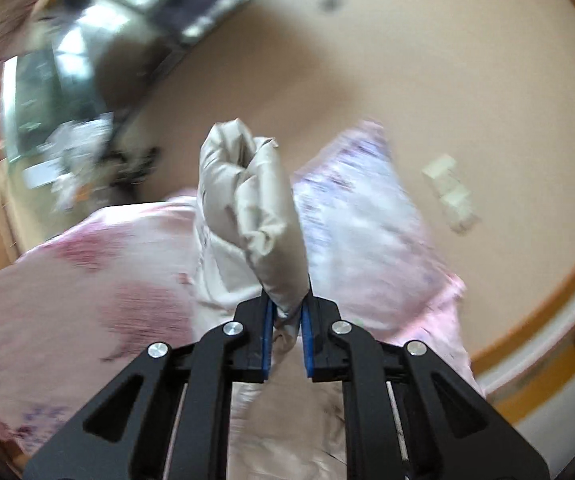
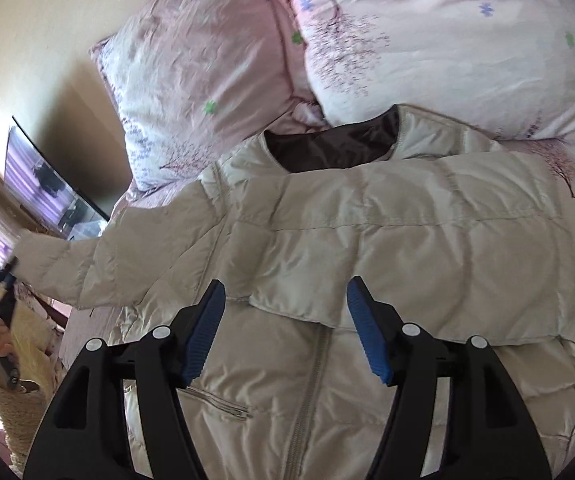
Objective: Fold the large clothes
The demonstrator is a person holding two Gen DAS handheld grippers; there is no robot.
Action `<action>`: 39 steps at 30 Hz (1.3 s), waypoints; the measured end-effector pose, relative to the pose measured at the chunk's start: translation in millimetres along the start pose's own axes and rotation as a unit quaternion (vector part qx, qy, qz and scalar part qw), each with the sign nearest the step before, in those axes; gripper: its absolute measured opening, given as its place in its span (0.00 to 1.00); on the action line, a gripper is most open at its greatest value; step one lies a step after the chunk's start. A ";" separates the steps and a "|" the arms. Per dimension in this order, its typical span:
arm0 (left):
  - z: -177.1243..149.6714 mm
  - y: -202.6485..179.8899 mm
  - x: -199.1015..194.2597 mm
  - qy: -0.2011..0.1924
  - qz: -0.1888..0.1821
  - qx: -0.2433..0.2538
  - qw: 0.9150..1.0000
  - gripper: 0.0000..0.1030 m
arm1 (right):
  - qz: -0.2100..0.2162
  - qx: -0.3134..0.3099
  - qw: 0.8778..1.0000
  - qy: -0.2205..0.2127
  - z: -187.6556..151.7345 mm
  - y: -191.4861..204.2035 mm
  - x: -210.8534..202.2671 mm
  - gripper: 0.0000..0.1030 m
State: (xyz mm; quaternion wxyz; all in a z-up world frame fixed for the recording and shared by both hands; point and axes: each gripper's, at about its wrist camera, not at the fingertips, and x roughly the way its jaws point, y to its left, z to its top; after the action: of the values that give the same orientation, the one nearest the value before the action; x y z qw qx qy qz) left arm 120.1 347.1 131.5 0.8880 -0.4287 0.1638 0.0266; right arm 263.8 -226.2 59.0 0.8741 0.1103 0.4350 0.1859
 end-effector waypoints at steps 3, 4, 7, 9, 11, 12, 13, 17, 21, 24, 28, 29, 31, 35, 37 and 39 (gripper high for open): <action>-15.4 -41.0 11.8 0.020 -0.034 0.038 0.998 0.12 | -0.004 0.009 1.000 -0.005 -1.1 -10.3 -5.5 0.63; -19.6 -49.4 15.2 0.026 -0.041 0.045 0.998 0.12 | -0.005 0.011 1.000 -0.007 -1.5 -13.6 -7.3 0.63; -35.7 -74.7 29.3 0.046 -0.065 0.059 0.995 0.12 | -0.009 0.020 1.000 -0.015 -2.2 -25.0 -14.8 0.63; -43.0 -84.8 37.0 0.054 -0.073 0.063 0.994 0.12 | -0.011 0.024 0.999 -0.019 -2.5 -30.3 -18.2 0.63; -50.5 -93.3 43.3 0.061 -0.077 0.070 0.993 0.12 | -0.012 0.026 0.999 -0.023 -2.9 -35.4 -22.9 0.63; -55.9 -99.4 47.7 0.066 -0.082 0.074 0.992 0.12 | -0.012 0.027 0.999 -0.025 -2.9 -37.2 -24.5 0.63; -60.1 -102.8 51.2 0.070 -0.086 0.076 0.991 0.12 | -0.012 0.028 0.999 -0.027 -2.7 -38.6 -25.9 0.63; -82.2 -117.8 62.4 0.097 -0.108 0.093 0.985 0.12 | -0.008 0.033 0.999 -0.036 -1.4 -44.8 -32.2 0.63; -124.2 -144.2 89.2 0.152 -0.132 0.117 0.973 0.12 | -0.006 0.041 0.998 -0.045 -0.1 -50.6 -37.6 0.63; -173.4 -165.4 121.8 0.222 -0.143 0.140 0.954 0.12 | -0.005 0.050 0.998 -0.047 0.0 -57.3 -39.6 0.63; -241.1 -181.5 158.9 0.317 -0.129 0.172 0.924 0.12 | -0.002 0.070 0.996 -0.046 -0.8 -68.0 -41.9 0.63; -255.8 -183.7 165.8 0.337 -0.121 0.179 0.917 0.12 | -0.001 0.074 0.996 -0.046 -1.0 -69.9 -42.1 0.63; -288.6 -187.3 180.6 0.378 -0.104 0.194 0.899 0.14 | 0.004 0.080 0.996 -0.043 -0.5 -73.7 -41.6 0.63; -318.9 -190.0 194.0 0.411 -0.082 0.221 0.880 0.34 | 0.024 0.104 0.994 -0.033 1.1 -82.6 -37.7 0.63; -322.8 -187.7 192.2 0.424 -0.094 0.216 0.875 0.66 | 0.030 0.115 0.992 -0.029 1.2 -86.6 -35.7 0.63; -320.3 -183.9 184.7 0.426 -0.106 0.212 0.873 0.75 | 0.043 0.130 0.990 -0.021 1.8 -91.6 -31.7 0.63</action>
State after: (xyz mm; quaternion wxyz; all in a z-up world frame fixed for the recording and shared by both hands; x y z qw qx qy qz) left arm 243.3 -32.8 26.6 0.7993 -0.2153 0.4812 -0.2884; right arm 268.7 -322.6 50.5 0.8525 0.2451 0.4319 0.1633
